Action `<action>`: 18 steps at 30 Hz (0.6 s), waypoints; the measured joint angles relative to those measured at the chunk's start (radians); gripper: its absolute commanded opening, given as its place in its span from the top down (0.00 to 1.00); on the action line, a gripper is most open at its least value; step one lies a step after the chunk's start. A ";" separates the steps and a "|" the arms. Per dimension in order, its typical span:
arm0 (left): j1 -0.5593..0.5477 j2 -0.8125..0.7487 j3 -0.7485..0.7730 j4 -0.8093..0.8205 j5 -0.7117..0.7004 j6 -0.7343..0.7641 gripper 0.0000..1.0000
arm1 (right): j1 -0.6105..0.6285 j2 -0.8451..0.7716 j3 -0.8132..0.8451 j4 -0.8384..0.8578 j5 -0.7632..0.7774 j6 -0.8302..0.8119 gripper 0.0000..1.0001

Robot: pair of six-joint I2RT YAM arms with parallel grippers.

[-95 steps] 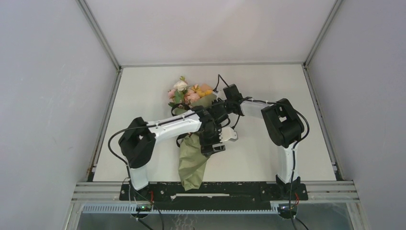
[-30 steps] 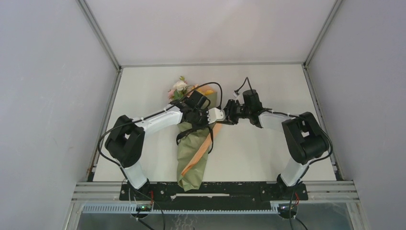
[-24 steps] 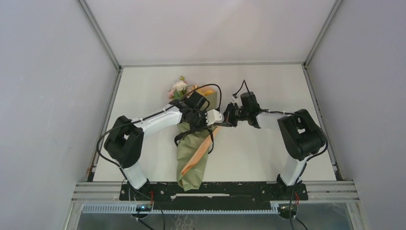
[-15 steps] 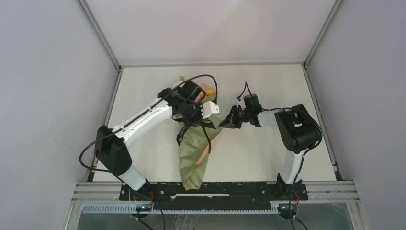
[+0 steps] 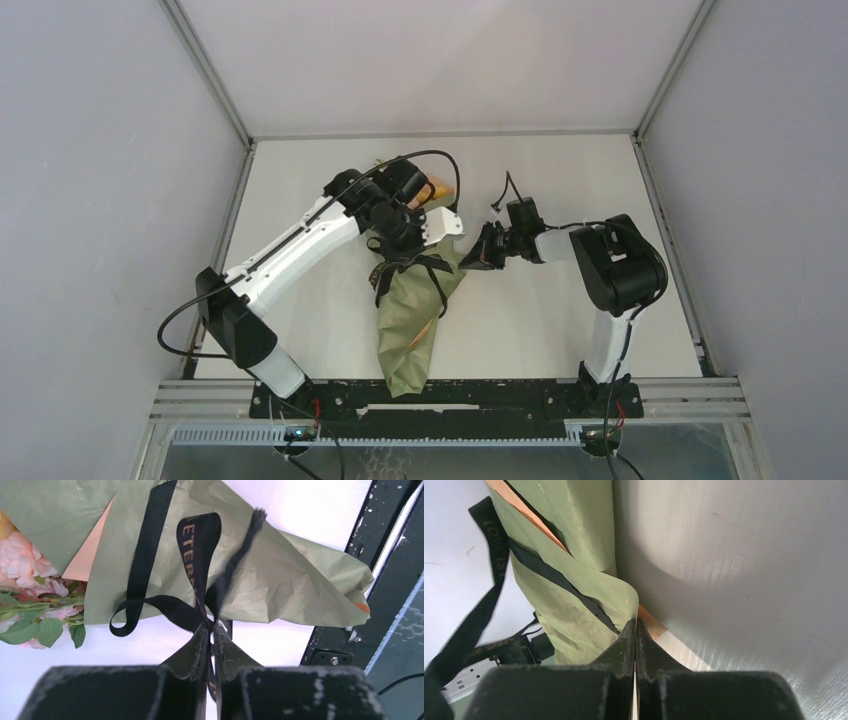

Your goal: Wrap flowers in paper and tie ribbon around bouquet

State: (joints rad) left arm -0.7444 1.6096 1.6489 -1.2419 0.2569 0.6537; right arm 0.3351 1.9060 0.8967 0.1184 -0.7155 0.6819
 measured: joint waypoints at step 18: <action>0.109 0.062 -0.039 0.128 -0.182 -0.095 0.32 | -0.001 0.000 0.000 -0.020 0.008 -0.033 1.00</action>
State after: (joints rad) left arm -0.6357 1.6718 1.6104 -1.1141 0.0750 0.5587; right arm 0.3344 1.9060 0.8970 0.0982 -0.7074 0.6487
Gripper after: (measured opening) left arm 0.641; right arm 0.006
